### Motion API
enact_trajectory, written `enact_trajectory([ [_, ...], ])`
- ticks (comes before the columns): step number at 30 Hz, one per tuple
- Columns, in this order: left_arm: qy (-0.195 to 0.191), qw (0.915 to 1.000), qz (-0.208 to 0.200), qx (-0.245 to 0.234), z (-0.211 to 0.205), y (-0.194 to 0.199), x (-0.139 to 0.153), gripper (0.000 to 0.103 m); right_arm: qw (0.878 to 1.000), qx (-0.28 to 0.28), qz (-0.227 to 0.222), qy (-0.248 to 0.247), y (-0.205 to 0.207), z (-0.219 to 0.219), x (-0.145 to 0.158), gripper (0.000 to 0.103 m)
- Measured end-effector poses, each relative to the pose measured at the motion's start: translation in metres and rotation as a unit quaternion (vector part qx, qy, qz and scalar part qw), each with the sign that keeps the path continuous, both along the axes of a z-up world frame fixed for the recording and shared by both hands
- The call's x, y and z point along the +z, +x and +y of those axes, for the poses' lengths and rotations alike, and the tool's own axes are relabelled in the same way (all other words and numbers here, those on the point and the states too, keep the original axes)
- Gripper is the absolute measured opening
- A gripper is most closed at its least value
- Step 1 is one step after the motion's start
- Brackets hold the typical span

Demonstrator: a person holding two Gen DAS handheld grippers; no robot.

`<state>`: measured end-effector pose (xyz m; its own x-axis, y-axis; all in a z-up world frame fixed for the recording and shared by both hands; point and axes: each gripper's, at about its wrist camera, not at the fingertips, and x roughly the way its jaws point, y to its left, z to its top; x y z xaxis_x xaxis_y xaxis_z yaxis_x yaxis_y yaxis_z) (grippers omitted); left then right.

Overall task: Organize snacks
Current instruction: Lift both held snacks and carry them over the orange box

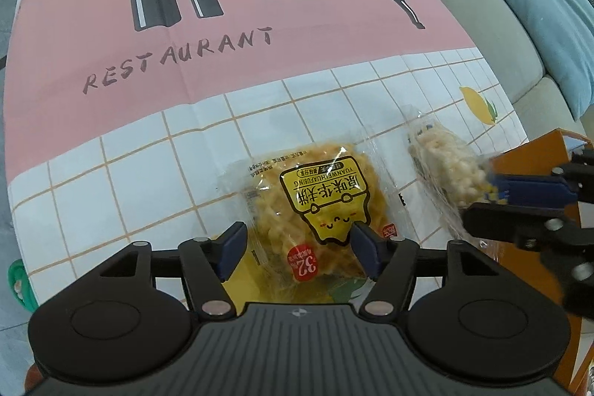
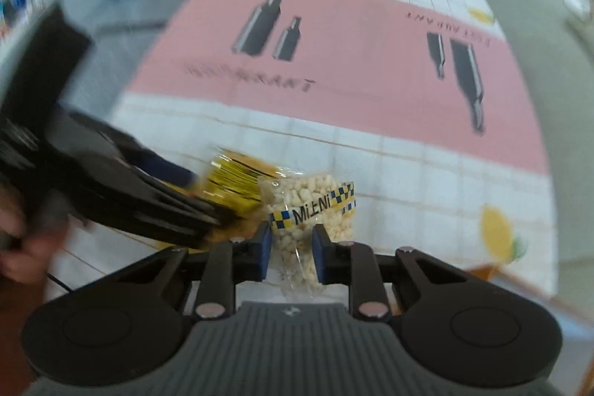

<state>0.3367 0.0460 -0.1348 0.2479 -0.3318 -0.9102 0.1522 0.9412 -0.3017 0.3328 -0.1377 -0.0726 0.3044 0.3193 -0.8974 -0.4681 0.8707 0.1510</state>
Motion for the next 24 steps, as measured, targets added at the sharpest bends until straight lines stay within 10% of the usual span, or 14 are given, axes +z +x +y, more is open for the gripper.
enact_trajectory([
  [6, 0.0, 1.0, 0.006, 0.002, -0.007, 0.004, -0.002, 0.079, 0.995, -0.102, 0.011, 0.005, 0.017, -0.026, -0.003, 0.021],
  [18, 0.0, 0.9999, -0.016, 0.002, -0.006, -0.013, 0.032, 0.03, 0.954, -0.153, 0.163, 0.198, 0.018, -0.053, -0.012, 0.02],
  [24, -0.008, 0.9993, -0.034, -0.016, -0.01, -0.033, 0.06, 0.021, 0.961, -0.179, 0.151, 0.149, 0.014, -0.052, -0.024, 0.012],
])
